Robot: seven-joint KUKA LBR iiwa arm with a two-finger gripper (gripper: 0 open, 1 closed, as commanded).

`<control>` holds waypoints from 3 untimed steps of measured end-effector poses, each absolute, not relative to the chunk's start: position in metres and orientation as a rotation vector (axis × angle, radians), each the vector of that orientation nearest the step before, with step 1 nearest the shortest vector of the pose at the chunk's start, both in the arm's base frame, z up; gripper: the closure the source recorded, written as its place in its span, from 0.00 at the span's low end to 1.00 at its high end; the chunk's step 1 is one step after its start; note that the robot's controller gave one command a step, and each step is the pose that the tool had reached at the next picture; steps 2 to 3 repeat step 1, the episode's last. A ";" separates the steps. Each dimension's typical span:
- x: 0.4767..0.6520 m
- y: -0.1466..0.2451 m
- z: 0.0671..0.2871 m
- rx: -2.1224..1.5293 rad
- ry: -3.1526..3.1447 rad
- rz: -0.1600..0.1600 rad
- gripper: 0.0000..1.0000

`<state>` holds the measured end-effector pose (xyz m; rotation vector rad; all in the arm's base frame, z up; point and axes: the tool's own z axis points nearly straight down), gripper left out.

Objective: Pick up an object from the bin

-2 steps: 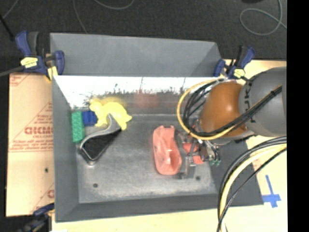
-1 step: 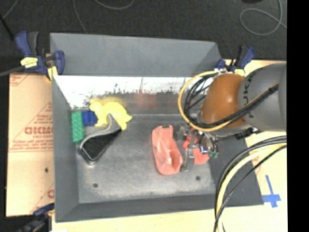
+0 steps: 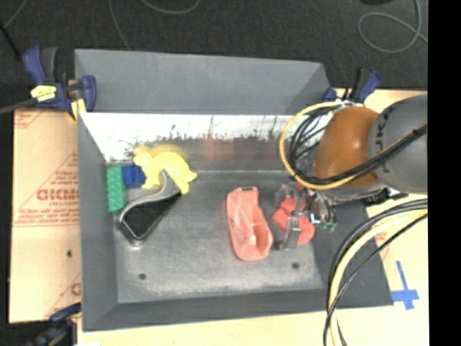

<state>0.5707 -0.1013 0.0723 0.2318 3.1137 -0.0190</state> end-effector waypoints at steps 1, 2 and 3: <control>0.571 -0.109 0.072 0.241 3.114 -0.020 0.00; 0.571 -0.109 0.072 0.241 3.114 -0.020 0.00; 0.571 -0.109 0.072 0.241 3.114 -0.020 0.00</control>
Offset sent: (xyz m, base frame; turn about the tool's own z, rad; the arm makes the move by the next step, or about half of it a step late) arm -0.0059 -0.0474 -0.0023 -0.3056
